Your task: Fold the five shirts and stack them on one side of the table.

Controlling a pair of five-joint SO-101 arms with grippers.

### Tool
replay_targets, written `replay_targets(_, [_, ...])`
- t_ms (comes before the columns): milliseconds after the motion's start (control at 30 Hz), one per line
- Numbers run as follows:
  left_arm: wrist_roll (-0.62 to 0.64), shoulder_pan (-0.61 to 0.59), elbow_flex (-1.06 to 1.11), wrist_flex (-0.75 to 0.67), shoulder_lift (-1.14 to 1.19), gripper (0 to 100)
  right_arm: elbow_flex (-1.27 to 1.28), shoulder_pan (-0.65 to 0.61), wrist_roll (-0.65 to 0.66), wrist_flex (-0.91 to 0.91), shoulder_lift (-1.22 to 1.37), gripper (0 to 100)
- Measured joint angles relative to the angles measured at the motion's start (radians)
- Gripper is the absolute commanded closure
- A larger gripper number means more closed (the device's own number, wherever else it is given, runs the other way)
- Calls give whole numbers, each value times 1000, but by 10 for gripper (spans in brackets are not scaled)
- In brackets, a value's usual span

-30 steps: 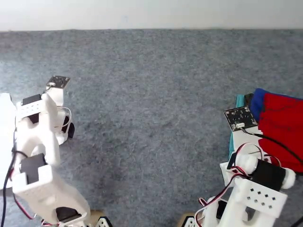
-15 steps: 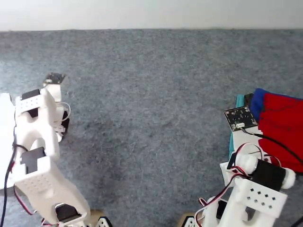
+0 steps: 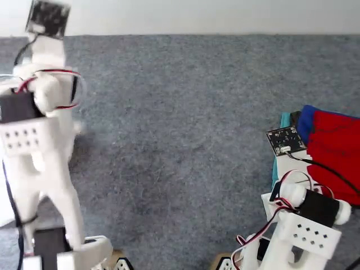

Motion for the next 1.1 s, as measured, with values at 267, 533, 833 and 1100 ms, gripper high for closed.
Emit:
replay_targets(267, [0, 345, -173, -89, -107, 986, 0, 0, 0, 0, 0, 988])
replay_targets(533, [-3, 559, -278, -98, -115, 986, 0, 0, 0, 0, 0, 988])
replay_targets(833, [-2, 634, -270, -91, -49, 986, 0, 0, 0, 0, 0, 988])
replay_targets(1100, [-2, 555, -269, -2, -12, 985, 0, 0, 0, 0, 0, 988])
